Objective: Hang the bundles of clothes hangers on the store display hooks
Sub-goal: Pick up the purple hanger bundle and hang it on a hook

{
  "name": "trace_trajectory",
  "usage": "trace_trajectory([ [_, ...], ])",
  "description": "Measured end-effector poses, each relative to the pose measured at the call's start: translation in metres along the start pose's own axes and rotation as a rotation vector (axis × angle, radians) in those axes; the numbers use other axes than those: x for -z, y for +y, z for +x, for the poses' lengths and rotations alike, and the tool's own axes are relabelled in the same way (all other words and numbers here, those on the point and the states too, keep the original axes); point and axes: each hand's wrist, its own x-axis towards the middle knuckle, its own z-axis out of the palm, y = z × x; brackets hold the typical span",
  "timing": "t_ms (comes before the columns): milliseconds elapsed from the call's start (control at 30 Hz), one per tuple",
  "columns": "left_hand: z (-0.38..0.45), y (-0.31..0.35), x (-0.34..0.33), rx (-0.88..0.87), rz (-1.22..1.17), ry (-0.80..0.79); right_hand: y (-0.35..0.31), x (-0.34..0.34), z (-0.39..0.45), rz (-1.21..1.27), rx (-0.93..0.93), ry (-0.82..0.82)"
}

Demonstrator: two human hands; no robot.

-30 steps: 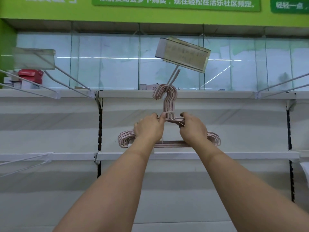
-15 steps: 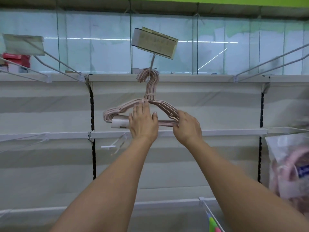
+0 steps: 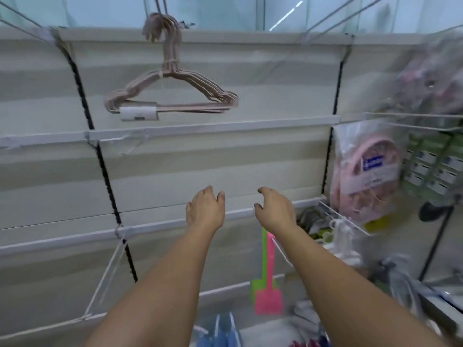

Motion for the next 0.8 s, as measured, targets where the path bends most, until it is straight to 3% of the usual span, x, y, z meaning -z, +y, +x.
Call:
trace_trajectory([
  [533,-0.113,0.042,-0.138,-0.42,-0.217,-0.346,0.132,-0.022,-0.183,-0.174,-0.574,0.048],
  [800,-0.206,0.092,-0.211,-0.595,-0.195,-0.64,0.197,-0.002,-0.293,-0.189,-0.931,0.097],
])
